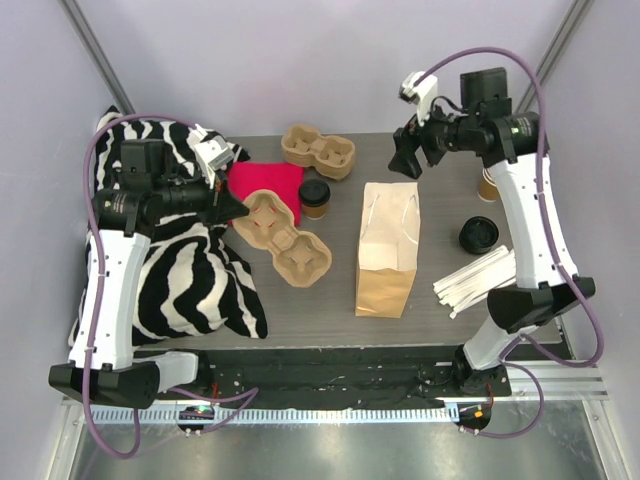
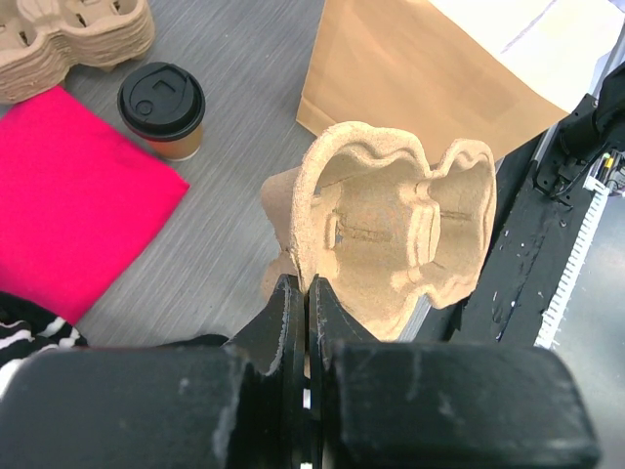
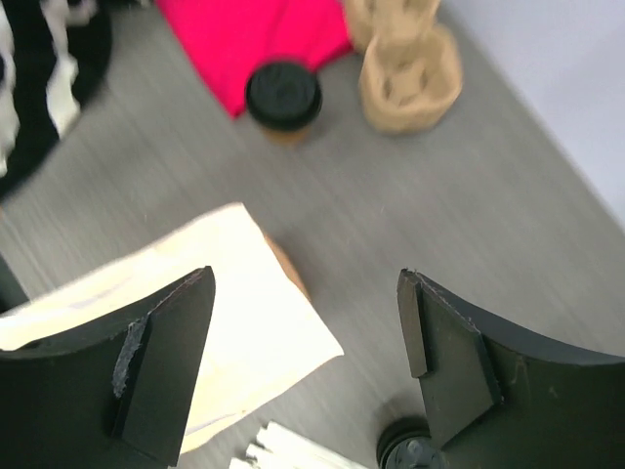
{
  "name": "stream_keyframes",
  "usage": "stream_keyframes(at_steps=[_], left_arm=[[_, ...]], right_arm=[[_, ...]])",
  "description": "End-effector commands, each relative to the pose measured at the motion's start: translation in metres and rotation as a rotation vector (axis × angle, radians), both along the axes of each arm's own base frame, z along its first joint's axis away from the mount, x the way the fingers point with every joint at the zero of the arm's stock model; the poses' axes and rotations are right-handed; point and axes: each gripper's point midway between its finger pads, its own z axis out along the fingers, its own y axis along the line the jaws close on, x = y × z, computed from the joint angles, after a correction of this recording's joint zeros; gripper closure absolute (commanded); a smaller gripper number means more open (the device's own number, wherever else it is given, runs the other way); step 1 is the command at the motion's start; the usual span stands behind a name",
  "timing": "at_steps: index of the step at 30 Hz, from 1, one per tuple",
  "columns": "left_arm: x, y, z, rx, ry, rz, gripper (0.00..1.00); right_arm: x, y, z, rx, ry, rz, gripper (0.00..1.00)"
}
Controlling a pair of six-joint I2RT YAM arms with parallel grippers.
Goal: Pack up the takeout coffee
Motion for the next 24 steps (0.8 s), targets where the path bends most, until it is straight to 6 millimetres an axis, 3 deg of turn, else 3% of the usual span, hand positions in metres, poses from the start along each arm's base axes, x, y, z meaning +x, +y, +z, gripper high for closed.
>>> stream_keyframes(at_steps=[1, 6, 11, 12, 15, 16, 19, 22, 23, 24], left_arm=[[-0.004, -0.003, 0.014, -0.014, -0.054, -0.032, 1.0], [-0.009, -0.004, 0.016, -0.014, -0.036, -0.05, 1.0], [-0.012, -0.007, 0.027, -0.046, -0.011, -0.04, 1.0], [-0.013, -0.008, 0.036, -0.056, -0.024, -0.044, 1.0], [-0.018, -0.016, 0.056, -0.097, -0.017, -0.067, 1.0], [-0.022, -0.021, 0.061, -0.1, -0.017, -0.088, 1.0], [-0.033, -0.035, 0.07, -0.077, -0.03, -0.121, 1.0], [-0.034, -0.038, 0.089, -0.082, -0.089, -0.096, 1.0], [-0.034, -0.039, 0.098, -0.1, -0.099, -0.085, 1.0], [-0.033, -0.039, 0.105, -0.109, -0.112, -0.077, 1.0]], right_arm=[[-0.001, -0.011, -0.05, -0.152, 0.077, 0.083, 0.19], [0.007, -0.01, -0.081, -0.188, 0.152, 0.114, 0.22], [0.007, -0.007, -0.096, -0.195, 0.195, 0.153, 0.3], [0.007, -0.007, -0.098, -0.198, 0.198, 0.158, 0.34], [0.008, -0.006, -0.1, -0.193, 0.206, 0.156, 0.58], [0.008, -0.005, -0.099, -0.188, 0.209, 0.15, 0.76], [0.01, -0.004, -0.089, -0.155, 0.204, 0.107, 0.99], [0.011, -0.003, -0.072, -0.106, 0.178, 0.036, 0.99], [0.011, -0.004, -0.075, -0.098, 0.186, 0.017, 0.99], [0.011, -0.005, -0.058, -0.076, 0.124, -0.006, 0.99]])
